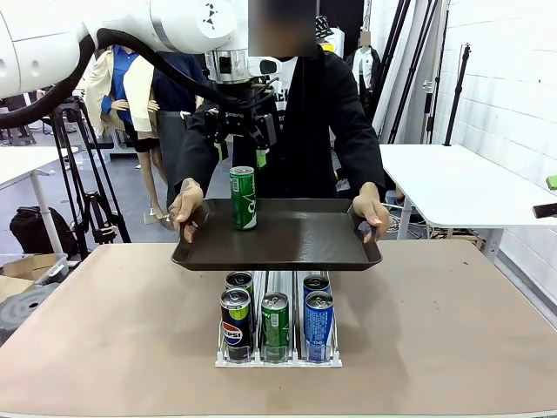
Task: Retrieve and hand over the desired beverage to the person.
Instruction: Pick up another can of the same type that the person held from the Automatic Can Dispenser.
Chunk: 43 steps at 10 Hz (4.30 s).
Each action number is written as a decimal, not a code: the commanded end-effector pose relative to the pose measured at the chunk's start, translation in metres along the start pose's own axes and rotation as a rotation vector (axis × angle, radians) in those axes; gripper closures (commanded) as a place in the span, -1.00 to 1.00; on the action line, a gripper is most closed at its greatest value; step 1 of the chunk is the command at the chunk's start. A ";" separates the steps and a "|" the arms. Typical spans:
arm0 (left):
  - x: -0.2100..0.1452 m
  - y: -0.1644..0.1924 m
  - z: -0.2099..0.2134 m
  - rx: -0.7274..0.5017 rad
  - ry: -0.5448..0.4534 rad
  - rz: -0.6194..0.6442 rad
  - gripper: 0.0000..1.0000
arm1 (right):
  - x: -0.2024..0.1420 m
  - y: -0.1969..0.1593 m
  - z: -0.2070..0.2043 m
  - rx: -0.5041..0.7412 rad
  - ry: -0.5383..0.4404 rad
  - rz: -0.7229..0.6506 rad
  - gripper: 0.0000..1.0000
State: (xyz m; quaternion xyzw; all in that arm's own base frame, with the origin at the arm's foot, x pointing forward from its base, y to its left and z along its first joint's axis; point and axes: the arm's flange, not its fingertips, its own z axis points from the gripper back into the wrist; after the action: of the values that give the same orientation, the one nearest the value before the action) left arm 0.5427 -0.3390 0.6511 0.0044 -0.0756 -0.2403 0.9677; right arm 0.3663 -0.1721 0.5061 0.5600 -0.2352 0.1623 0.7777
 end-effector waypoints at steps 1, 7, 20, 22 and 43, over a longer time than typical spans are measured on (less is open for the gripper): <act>0.000 0.000 0.001 0.000 -0.002 0.001 -1.00 | -0.002 0.000 -0.002 -0.012 -0.010 0.003 -1.00; 0.000 0.000 0.001 0.000 -0.002 0.001 -1.00 | -0.002 0.000 -0.002 -0.012 -0.010 0.003 -1.00; -0.166 0.224 0.026 -0.481 -0.186 0.373 -1.00 | -0.002 0.000 -0.002 -0.012 -0.010 0.003 -1.00; -0.193 0.254 0.002 -0.573 -0.205 0.399 -1.00 | -0.002 0.000 -0.002 -0.012 -0.010 0.003 -1.00; -0.270 0.412 -0.125 -1.211 -0.065 0.275 -1.00 | -0.002 0.000 -0.002 -0.012 -0.010 0.003 -1.00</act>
State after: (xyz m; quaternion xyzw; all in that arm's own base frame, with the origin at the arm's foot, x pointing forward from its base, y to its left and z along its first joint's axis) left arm 0.5200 0.1474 0.5037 -0.5622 0.0419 -0.1132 0.8182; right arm 0.3662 -0.1726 0.5059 0.5597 -0.2356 0.1615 0.7779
